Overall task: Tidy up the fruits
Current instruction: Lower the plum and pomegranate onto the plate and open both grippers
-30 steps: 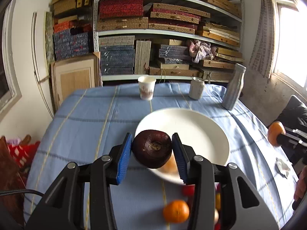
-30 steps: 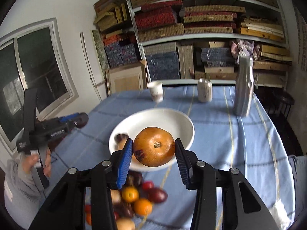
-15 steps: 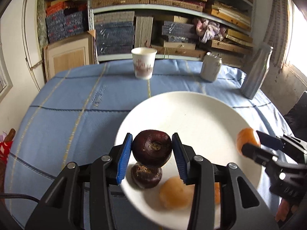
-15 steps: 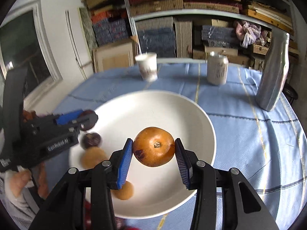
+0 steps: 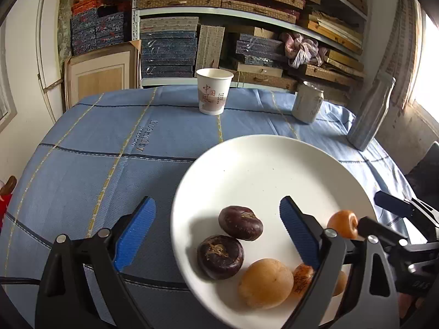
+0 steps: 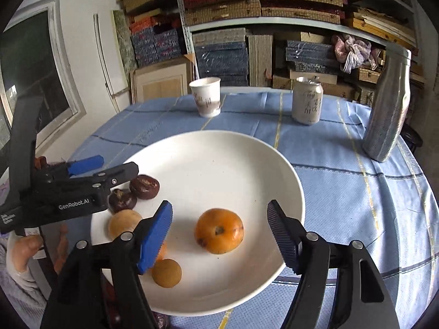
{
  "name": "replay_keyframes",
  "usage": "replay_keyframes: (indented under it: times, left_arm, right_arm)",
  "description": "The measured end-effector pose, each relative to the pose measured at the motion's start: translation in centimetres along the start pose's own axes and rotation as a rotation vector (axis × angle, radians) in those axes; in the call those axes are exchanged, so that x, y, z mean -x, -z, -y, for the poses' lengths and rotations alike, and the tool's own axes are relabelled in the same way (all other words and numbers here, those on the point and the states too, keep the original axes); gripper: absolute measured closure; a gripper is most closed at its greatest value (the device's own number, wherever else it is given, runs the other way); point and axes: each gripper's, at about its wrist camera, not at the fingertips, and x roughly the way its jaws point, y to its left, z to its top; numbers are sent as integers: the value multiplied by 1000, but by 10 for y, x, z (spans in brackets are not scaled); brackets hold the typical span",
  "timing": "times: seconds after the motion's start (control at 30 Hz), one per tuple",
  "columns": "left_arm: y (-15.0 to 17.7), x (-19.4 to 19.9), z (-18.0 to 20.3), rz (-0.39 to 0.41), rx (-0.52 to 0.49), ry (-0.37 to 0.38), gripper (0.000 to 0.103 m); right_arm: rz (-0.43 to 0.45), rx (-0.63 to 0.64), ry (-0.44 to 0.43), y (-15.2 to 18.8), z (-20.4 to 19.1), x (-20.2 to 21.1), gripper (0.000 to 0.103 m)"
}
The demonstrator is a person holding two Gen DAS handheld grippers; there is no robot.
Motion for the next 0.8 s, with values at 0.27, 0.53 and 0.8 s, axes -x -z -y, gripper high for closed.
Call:
replay_keyframes:
  times: [0.27, 0.53, 0.8]
  left_arm:
    - [-1, 6, -2, 6, 10, -12, 8]
    - [-2, 14, -4, 15, 21, -11, 7]
    - [0, 39, 0, 26, 24, 9, 6]
  right_arm:
    - [37, -35, -24, -2, 5, 19, 24]
    - [41, -38, -26, -2, 5, 23, 23]
    - [70, -58, -46, 2, 4, 43, 21]
